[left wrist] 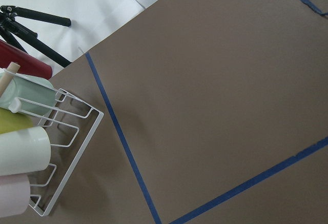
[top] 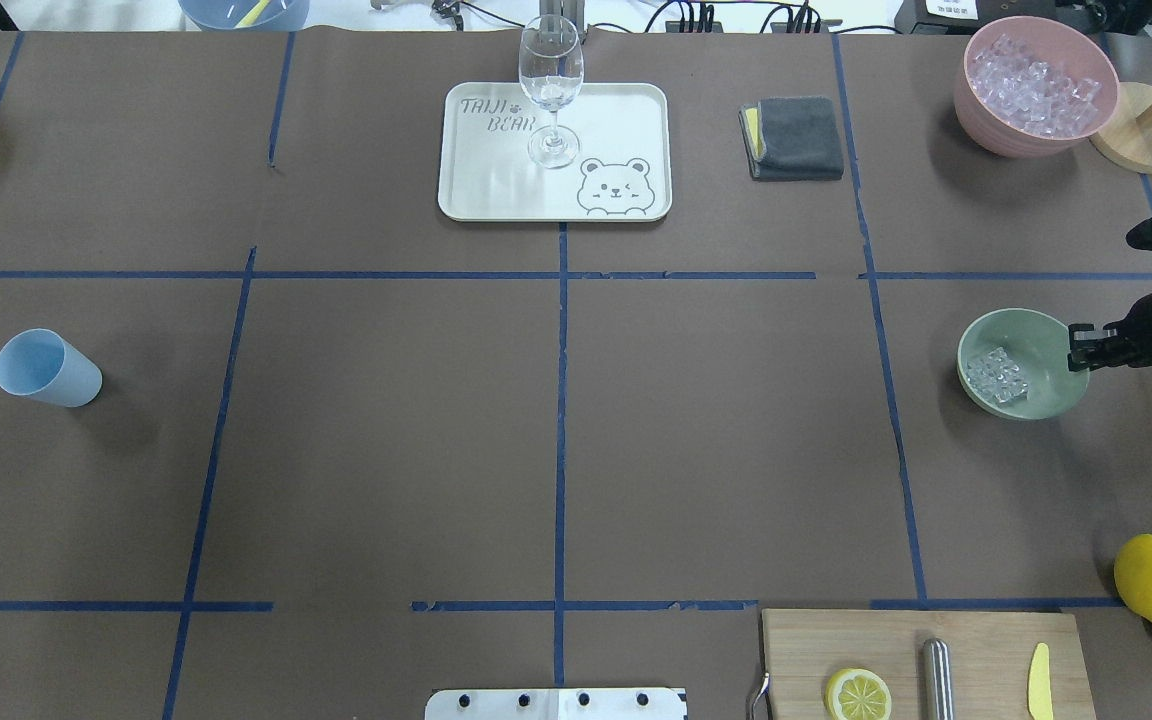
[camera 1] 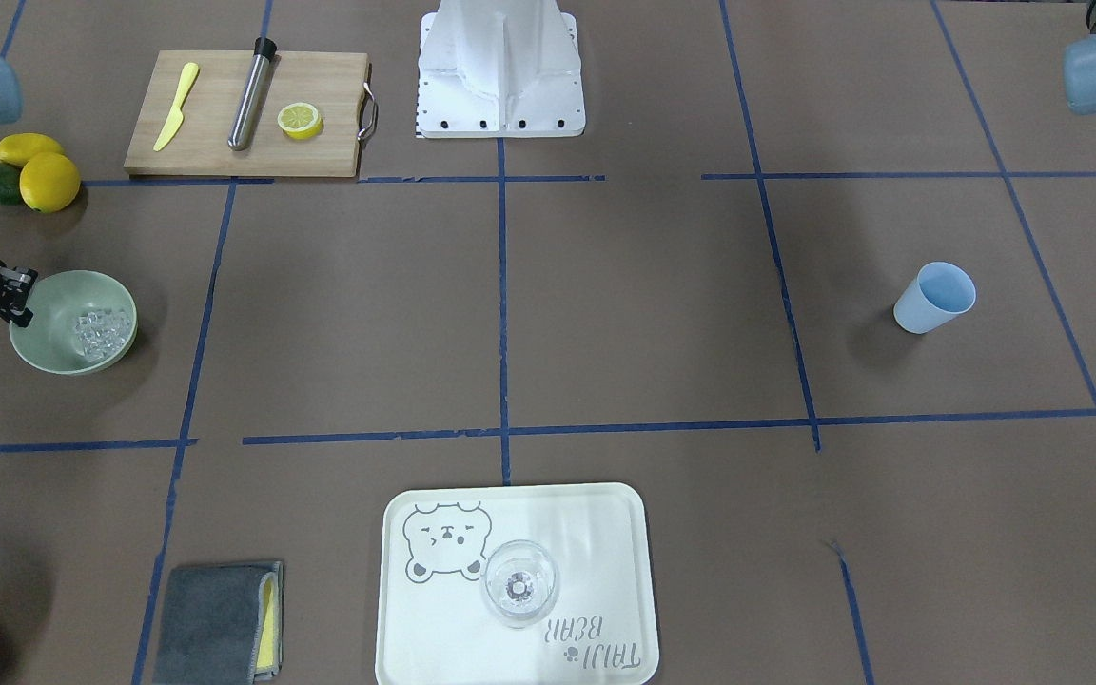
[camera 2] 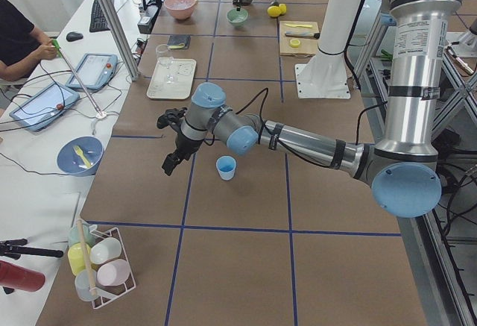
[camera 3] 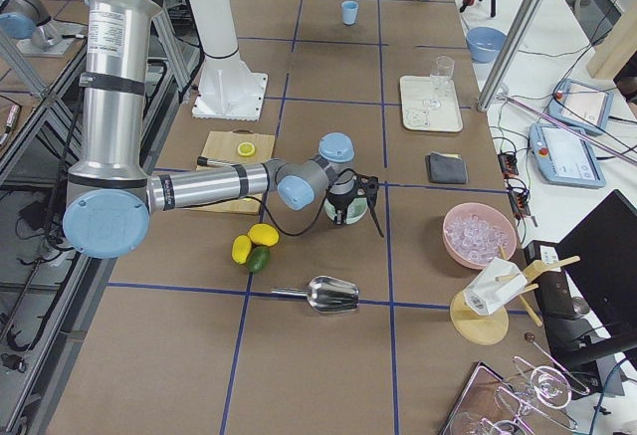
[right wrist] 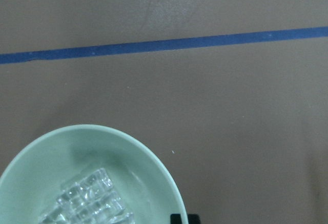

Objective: Pour ice into bowl

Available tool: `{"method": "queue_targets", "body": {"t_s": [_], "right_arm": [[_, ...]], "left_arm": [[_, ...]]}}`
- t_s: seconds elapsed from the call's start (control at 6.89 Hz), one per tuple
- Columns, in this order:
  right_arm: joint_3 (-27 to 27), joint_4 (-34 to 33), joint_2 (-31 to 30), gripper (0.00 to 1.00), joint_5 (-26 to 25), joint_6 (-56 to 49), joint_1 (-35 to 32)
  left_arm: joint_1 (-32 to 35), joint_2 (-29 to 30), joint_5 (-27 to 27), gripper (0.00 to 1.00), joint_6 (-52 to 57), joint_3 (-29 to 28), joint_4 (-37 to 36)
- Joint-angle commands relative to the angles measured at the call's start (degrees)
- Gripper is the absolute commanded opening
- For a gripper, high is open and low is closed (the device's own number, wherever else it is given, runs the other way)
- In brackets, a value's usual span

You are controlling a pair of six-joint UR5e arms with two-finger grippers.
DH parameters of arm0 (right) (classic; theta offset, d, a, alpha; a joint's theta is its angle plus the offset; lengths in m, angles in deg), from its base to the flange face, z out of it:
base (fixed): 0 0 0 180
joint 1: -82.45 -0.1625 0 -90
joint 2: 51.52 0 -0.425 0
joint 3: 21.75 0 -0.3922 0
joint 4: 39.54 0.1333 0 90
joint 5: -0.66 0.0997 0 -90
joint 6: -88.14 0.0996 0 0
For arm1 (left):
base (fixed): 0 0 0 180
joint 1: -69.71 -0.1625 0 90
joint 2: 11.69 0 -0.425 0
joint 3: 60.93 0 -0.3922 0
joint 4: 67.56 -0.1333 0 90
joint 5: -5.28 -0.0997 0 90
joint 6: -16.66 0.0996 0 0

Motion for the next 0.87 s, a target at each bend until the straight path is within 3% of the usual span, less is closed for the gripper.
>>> {"method": "queue_targets", "body": {"t_s": [0.0, 0.29, 0.44, 0.73], "right_arm": [[-0.31, -0.07, 0.12, 1.0, 0.8, -1.8, -1.5], [0.13, -1.21, 0.12, 1.0, 0.8, -2.95, -4.21], [0.22, -4.09, 0.12, 1.0, 0.8, -9.83, -7.45], [1.36, -18.9, 2.65, 1.0, 0.8, -35.7, -16.22]], "left_arm": [[0.48, -0.01, 0.09, 1.0, -0.02, 0.05, 0.04], [0.48, -0.01, 0.09, 1.0, 0.06, -0.04, -0.04], [0.57, -0.01, 0.96, 1.0, 0.06, -0.13, -0.22], [3.45, -0.01, 4.13, 1.0, 0.15, -0.13, -2.05]]}}
